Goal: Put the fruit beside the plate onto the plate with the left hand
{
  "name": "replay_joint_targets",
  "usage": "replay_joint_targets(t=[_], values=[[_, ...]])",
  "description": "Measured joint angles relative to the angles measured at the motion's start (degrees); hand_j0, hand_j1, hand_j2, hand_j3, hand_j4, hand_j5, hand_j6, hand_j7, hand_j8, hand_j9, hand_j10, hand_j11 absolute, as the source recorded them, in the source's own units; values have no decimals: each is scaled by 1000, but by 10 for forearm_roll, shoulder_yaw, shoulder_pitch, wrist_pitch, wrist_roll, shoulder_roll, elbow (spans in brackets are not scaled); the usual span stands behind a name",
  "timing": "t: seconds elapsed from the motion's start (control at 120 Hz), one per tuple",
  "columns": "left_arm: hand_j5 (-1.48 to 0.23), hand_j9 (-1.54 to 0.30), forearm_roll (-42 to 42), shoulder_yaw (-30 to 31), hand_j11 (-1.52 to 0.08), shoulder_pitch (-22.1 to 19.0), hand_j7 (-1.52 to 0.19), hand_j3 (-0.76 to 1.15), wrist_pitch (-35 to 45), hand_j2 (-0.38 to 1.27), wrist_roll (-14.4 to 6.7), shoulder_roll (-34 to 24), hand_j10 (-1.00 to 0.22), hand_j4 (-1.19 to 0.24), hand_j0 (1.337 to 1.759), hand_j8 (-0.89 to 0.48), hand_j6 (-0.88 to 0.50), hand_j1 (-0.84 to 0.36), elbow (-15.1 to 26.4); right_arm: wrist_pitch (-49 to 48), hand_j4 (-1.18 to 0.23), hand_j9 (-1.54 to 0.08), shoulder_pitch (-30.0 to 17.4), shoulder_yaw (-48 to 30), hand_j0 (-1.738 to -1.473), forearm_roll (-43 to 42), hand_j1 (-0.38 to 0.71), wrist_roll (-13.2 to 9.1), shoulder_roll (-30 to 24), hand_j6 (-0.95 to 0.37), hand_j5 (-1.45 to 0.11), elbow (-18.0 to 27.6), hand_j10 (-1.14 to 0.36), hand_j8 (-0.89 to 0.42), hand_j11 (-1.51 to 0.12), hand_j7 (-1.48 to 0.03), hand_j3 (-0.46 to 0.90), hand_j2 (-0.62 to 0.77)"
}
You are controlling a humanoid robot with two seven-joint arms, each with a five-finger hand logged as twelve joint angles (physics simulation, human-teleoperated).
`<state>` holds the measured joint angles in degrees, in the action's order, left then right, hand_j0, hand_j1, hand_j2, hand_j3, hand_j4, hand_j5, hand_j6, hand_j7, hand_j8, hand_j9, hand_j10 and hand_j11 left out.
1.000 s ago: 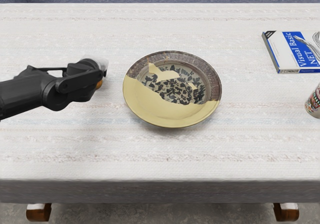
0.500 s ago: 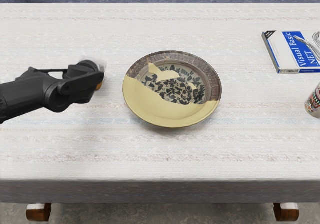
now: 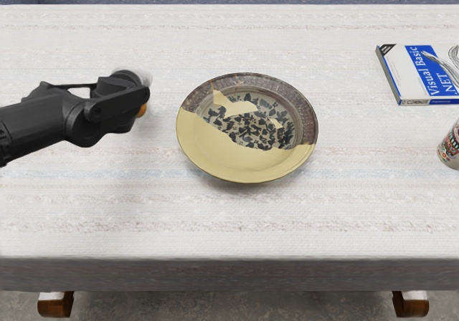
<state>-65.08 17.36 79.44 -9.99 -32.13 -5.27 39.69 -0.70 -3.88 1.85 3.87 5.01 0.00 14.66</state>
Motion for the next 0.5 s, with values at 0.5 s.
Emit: replay_joint_targets(t=[0.5], values=[[-1079,-1059,116,-4,-1064,127,-1051,0,-33,429,0,52,-781,-535,1654,-693,-463,-310,8,0,-36,-47,0,0,-1658,0,-305,2,0,-36,-47,0,-36,-36,-47,-47,0,-8]])
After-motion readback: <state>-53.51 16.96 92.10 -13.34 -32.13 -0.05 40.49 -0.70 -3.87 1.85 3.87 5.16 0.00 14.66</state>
